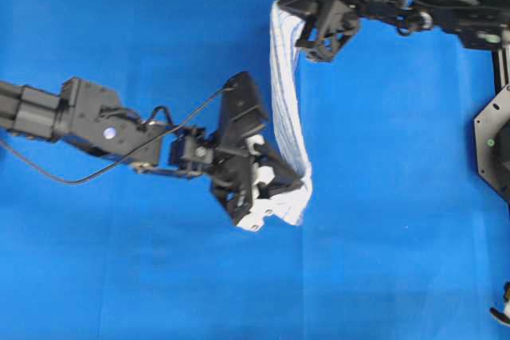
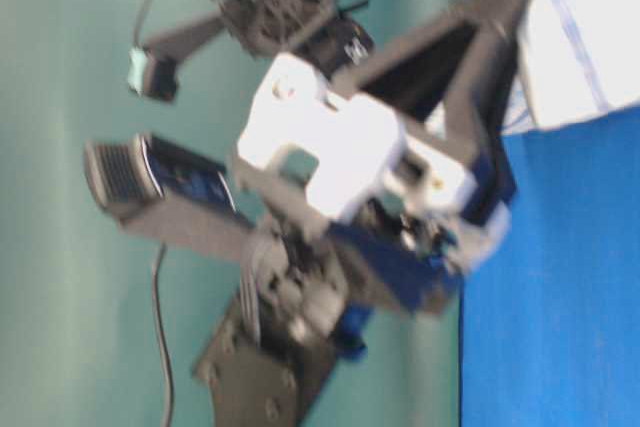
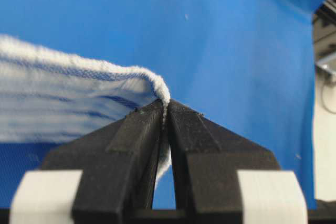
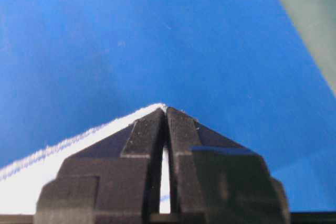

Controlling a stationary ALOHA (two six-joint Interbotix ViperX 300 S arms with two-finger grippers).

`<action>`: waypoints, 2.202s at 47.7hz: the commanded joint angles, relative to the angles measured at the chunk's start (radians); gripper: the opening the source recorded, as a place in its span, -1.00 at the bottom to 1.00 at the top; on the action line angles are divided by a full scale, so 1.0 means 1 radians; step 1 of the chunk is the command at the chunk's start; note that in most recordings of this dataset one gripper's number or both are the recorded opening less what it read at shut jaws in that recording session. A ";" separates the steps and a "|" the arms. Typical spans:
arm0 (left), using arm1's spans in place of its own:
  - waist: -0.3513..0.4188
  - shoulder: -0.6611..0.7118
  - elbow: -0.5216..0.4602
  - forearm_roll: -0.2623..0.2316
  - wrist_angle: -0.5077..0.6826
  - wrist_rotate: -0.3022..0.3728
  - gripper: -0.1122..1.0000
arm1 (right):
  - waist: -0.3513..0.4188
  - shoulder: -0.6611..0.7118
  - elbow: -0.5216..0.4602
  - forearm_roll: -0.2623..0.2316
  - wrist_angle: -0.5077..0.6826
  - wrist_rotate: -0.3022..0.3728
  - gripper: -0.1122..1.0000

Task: Fold the blue towel.
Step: 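Rotate the held strip vertical, left gripper swinging it toward the near side, then open both grippers and move them away from the strip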

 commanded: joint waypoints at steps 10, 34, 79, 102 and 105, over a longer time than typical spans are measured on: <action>-0.038 -0.103 0.138 -0.021 -0.117 -0.083 -0.73 | -0.003 0.129 -0.163 -0.032 0.057 -0.002 -0.73; -0.064 -0.160 0.261 -0.066 -0.170 -0.101 -0.73 | -0.003 0.184 -0.212 -0.075 0.071 -0.008 -0.73; -0.072 -0.439 0.460 -0.120 0.009 -0.081 0.59 | -0.002 0.092 -0.155 -0.117 0.058 -0.009 0.83; 0.144 -0.511 0.494 -0.104 0.087 0.298 0.59 | -0.002 -0.109 0.098 -0.072 0.044 0.002 0.83; 0.164 -0.511 0.491 -0.104 0.098 0.339 0.59 | 0.002 -0.140 0.133 -0.061 0.044 0.002 0.83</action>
